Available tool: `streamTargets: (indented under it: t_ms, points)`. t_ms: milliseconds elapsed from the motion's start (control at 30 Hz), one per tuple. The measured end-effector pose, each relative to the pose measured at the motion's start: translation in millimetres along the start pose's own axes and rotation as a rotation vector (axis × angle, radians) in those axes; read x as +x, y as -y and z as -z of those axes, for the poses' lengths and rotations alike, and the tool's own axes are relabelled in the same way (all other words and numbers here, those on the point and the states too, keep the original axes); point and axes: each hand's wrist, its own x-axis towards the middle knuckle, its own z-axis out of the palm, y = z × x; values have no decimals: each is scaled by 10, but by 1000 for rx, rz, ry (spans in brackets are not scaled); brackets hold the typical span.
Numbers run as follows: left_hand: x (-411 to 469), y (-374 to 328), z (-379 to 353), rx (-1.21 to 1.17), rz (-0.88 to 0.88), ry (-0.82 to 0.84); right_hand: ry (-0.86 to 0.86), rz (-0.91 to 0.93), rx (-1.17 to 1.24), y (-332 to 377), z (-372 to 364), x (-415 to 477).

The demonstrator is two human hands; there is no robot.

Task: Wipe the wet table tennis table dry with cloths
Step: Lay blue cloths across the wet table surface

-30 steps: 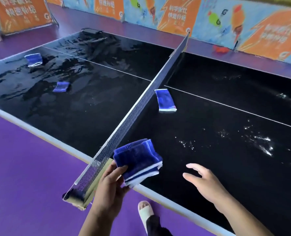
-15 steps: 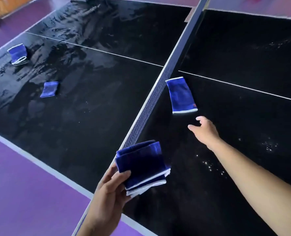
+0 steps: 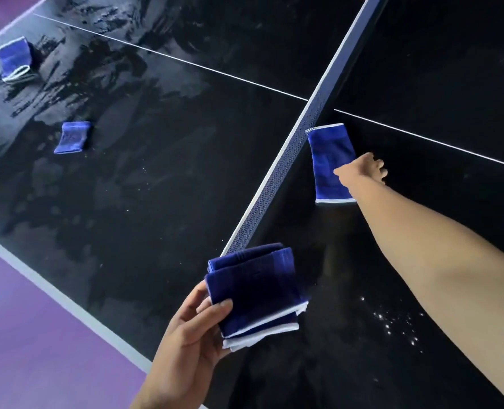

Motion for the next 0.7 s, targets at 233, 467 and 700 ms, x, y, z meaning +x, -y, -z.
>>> streamTargets:
  t_ms: [233, 467, 700]
  points:
    - [-52, 39, 44, 29, 5, 21, 91, -34, 350, -204, 87, -318]
    - [-162, 105, 86, 58, 22, 102, 108, 71, 703, -1014, 434, -1636]
    - [-438, 134, 271, 96, 20, 281, -404, 381, 266, -1911, 735, -3109]
